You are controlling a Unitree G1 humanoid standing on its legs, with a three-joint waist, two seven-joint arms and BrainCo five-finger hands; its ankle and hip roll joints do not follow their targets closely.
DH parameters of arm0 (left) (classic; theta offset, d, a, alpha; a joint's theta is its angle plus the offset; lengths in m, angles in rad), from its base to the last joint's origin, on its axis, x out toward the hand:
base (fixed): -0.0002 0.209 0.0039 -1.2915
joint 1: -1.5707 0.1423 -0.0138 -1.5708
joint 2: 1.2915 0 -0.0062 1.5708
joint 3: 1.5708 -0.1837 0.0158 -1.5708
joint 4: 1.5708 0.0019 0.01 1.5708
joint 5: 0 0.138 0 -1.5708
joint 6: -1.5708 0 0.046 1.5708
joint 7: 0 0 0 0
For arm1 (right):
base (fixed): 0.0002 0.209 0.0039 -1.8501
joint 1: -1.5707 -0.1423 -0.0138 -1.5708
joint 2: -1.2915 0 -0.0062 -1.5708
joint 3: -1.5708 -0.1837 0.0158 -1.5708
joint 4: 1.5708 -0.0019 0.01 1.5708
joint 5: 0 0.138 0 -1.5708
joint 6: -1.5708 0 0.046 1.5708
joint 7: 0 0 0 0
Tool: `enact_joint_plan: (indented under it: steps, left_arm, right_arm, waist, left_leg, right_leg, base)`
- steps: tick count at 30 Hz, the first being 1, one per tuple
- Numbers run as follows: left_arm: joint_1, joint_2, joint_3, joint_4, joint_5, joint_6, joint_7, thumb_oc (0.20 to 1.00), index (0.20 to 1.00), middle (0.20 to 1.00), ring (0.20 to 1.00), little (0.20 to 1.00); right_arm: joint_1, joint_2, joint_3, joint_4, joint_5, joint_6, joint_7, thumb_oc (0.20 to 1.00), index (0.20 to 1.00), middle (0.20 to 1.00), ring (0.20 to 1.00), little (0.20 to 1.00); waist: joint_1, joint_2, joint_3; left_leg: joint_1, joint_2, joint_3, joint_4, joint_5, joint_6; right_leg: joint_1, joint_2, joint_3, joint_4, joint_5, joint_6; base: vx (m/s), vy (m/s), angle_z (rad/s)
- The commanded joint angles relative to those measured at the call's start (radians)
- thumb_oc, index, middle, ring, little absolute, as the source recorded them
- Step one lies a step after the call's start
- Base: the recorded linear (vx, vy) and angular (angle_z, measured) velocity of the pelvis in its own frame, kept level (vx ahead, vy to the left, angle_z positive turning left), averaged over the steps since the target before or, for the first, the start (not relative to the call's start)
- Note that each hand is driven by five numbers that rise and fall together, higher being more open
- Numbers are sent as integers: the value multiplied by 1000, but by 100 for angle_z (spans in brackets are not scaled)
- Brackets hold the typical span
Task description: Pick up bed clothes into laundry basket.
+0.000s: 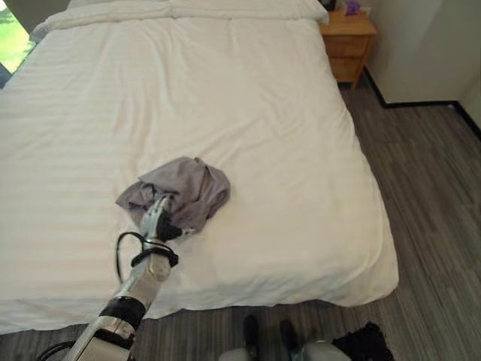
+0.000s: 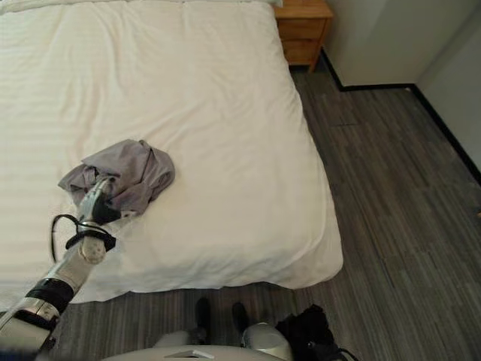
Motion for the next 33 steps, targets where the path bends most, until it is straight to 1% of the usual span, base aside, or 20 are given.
enact_joint_plan:
  steps: [1,2,4,9,11,12,13,14,18,19,20,22,23,25,26,27,28,29,31,33]
  left_arm:
    - [-251,169,-21,159,126,75,97,1000,1000,1000,1000,1000]
    - [-252,169,-22,160,125,75,97,1000,1000,1000,1000,1000]
    - [-320,212,-80,242,176,109,103,200,200,200,200,200]
    - [-296,231,-96,227,244,142,59,200,200,200,200,200]
    - [-269,234,-50,107,246,156,40,200,200,200,200,200]
    - [-131,189,20,87,284,131,106,200,200,200,200,200]
    - [-129,188,22,86,284,130,107,200,200,200,200,200]
    - [-57,125,48,57,244,103,177,200,200,200,200,200]
    - [-24,91,77,2,192,86,215,200,200,200,200,200]
    - [-45,88,92,-8,141,62,220,200,200,200,200,200]
    - [-46,89,92,-8,140,62,220,200,200,200,200,200]
    - [-69,88,126,-50,66,10,229,200,200,200,200,200]
    - [-83,93,131,-120,26,-20,198,200,200,200,200,200]
    - [-86,90,142,-161,-2,-37,184,200,200,200,200,200]
    - [-298,302,145,-119,-159,-72,95,200,200,200,200,200]
    - [-347,336,149,17,-268,-134,64,200,200,200,200,200]
    - [-354,337,143,25,-271,-139,62,200,200,200,200,200]
    - [-382,302,166,-369,-271,-96,91,200,200,200,200,200]
    - [-258,283,257,-512,-229,-110,83,200,200,200,200,200]
    - [-88,180,365,-668,-190,-124,87,200,200,200,200,200]
  right_arm:
    - [-32,-5,86,6,-4,-23,-45,200,200,200,200,200]
    - [-32,-4,85,6,-4,-23,-45,200,200,200,200,200]
    - [-43,-3,106,-14,8,-33,-49,200,200,200,200,200]
    - [-39,6,124,-15,18,-36,-43,200,200,200,200,200]
    - [-24,8,110,-9,12,-27,-25,200,200,200,200,200]
    - [-9,7,110,10,-19,-22,-25,200,200,200,200,200]
    - [-8,7,111,10,-19,-22,-25,200,200,200,200,200]
    - [10,7,108,26,-43,-22,-18,200,200,200,200,200]
    - [23,2,100,25,-49,-20,-11,200,200,200,200,200]
    - [7,-8,96,23,-36,-21,-13,200,200,200,200,200]
    - [6,-8,96,23,-36,-21,-13,200,200,200,200,200]
    - [-40,-36,81,21,-22,-18,-20,200,200,200,200,200]
    - [-50,-46,62,9,-9,-17,-19,200,200,200,200,200]
    - [-52,-60,40,-11,9,-22,-21,200,200,200,200,200]
    - [-54,-145,28,-70,65,-24,32,200,200,200,200,200]
    - [-39,-165,15,-125,85,-45,21,200,200,200,200,200]
    - [-38,-165,14,-128,85,-44,21,200,200,200,200,200]
    - [14,-185,-28,-263,66,-37,-12,200,200,200,200,200]
    - [29,-176,-56,-289,61,-30,-23,200,200,200,200,200]
    - [50,-188,-100,-462,25,-28,-31,200,200,200,200,200]
  waist:
    - [-18,-94,33]
    - [-18,-94,32]
    - [-27,-105,38]
    - [-16,-105,56]
    - [-5,-105,60]
    - [6,-105,64]
    - [6,-104,64]
    - [13,-102,54]
    - [17,-100,30]
    - [32,-105,15]
    - [33,-106,15]
    - [65,-115,-9]
    - [58,-108,-46]
    - [43,-106,-68]
    - [-10,-90,-123]
    - [-40,-89,-147]
    - [-39,-92,-149]
    - [-26,-92,-164]
    - [-4,-98,-159]
    - [-5,-114,-145]
  left_leg:
    - [-93,63,14,-5,-77,-40]
    - [-94,63,14,-5,-77,-40]
    - [-129,64,16,-5,-67,-41]
    - [-115,58,24,-5,-67,-38]
    - [-99,54,27,-5,-72,-39]
    - [-73,53,31,-5,-81,-37]
    - [-72,53,31,-5,-81,-37]
    - [-45,52,37,-5,-95,-35]
    - [25,46,29,-5,-122,-17]
    - [81,26,-76,-5,-138,-7]
    - [78,26,-75,-5,-132,-9]
    - [125,-31,-284,12,-176,-8]
    - [149,-34,-335,-5,-187,-4]
    - [155,-26,-324,-5,-185,-5]
    - [174,-12,-273,-5,-189,-9]
    - [190,-6,-235,-5,-193,-14]
    - [184,-8,-234,-5,-187,-16]
    - [199,-21,-226,-5,-201,-6]
    - [193,-30,-233,-5,-193,-2]
    - [204,-25,-206,-5,-196,5]
  right_leg:
    - [-105,-75,45,-28,51,132]
    - [-107,-75,45,-28,51,132]
    - [-143,-71,37,-28,60,137]
    - [-132,-66,32,-28,55,140]
    - [-120,-69,31,-28,53,144]
    - [-101,-70,35,-28,52,147]
    - [-100,-70,35,-28,52,147]
    - [-82,-73,38,-28,52,148]
    - [-33,-68,73,-28,47,151]
    - [-6,-48,126,-28,43,142]
    - [-9,-48,127,-28,48,141]
    - [10,-33,203,-28,59,128]
    - [11,-33,221,-28,61,118]
    - [17,-40,220,-28,62,118]
    - [34,-52,213,-28,58,125]
    - [44,-60,210,-28,55,133]
    - [38,-62,212,-28,60,134]
    - [51,-82,191,-28,64,144]
    - [44,-95,179,-27,76,153]
    - [33,-94,172,-2,91,168]
  base:
    - [-164,-51,-8]
    - [-83,-39,-10]
    - [-76,-32,-7]
    - [-6,-2,-2]
    - [16,17,-7]
    - [0,0,0]
    - [32,62,0]
    - [20,43,-7]
    - [104,119,-22]
    - [53,58,-30]
    - [109,93,-61]
    - [-1,115,-108]
    - [-40,127,-123]
    - [11,181,-76]
    - [71,289,-10]
    - [52,200,16]
    - [25,166,7]
    - [-31,77,-18]
    - [-130,56,-27]
    - [-201,-30,-33]
